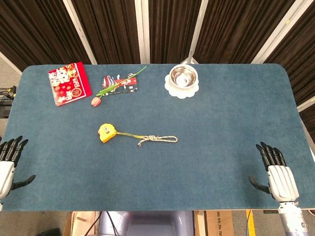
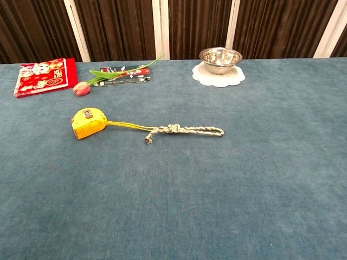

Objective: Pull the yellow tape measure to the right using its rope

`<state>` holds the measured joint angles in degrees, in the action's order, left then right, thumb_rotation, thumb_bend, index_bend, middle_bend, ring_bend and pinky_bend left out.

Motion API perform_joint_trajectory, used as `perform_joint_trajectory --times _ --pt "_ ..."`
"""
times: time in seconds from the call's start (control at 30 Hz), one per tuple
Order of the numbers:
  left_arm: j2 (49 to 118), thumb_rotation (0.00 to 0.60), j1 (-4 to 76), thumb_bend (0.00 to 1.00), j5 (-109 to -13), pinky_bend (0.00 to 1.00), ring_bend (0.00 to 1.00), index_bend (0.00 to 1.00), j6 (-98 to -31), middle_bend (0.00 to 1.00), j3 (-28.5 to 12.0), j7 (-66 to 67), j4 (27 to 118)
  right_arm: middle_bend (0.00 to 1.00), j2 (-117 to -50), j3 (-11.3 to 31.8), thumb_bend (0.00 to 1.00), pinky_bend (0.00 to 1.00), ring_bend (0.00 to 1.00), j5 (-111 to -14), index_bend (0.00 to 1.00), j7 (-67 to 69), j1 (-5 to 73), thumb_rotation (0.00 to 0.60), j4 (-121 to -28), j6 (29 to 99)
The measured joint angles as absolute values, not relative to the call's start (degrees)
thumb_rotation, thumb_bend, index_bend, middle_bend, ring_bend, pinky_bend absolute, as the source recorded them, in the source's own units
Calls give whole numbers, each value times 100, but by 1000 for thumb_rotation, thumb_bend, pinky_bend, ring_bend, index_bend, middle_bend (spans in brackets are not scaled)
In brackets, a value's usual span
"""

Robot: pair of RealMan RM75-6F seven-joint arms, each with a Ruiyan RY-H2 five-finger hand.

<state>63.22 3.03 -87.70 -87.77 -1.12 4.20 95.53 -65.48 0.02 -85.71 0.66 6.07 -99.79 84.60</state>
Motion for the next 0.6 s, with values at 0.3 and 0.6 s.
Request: perform_joint_trajectory --times 0.3,0.6 --pt "6321 600 292 0 -8794 0 0 0 -8802 0 -112 454 9573 0 -6529 36 284 0 0 -8661 0 128 616 600 -9996 8444" --pt "6343 600 317 0 -8812 0 0 0 -8758 0 -113 435 9530 0 -6527 279 284 0 0 -8866 38 335 890 600 -10147 8317"
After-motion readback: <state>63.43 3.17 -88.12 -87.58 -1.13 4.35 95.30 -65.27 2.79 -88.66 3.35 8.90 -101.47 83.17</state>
